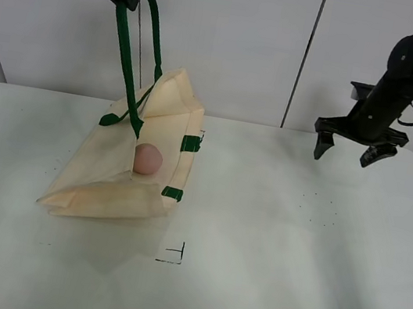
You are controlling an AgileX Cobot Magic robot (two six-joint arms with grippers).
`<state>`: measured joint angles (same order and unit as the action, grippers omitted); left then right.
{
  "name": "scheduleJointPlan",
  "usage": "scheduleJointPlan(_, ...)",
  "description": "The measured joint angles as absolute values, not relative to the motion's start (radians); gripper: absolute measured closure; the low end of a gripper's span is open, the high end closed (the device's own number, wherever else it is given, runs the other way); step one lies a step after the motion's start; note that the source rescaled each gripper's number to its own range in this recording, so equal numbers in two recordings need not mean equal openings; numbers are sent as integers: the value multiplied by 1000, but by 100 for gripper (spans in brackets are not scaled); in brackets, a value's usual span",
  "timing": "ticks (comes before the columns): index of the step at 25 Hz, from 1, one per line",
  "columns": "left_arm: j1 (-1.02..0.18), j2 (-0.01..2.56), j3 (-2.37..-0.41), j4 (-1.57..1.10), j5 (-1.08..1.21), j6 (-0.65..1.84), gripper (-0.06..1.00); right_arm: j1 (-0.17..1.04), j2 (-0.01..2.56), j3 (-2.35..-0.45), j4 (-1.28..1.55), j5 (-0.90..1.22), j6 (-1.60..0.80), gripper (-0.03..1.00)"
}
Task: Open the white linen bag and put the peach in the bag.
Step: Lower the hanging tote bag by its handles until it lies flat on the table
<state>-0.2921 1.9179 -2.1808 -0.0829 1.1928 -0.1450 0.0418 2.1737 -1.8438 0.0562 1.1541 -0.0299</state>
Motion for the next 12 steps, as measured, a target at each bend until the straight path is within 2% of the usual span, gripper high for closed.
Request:
scheduleJointPlan(3, -292, 1918, -2181, -83, 1193, -145, 94, 7, 2174, -1844, 55, 1199, -30, -3)
scheduleJointPlan(12, -292, 1918, -2181, -83, 1193, -145, 94, 4, 2125, -1790, 66, 1214, -33, -3)
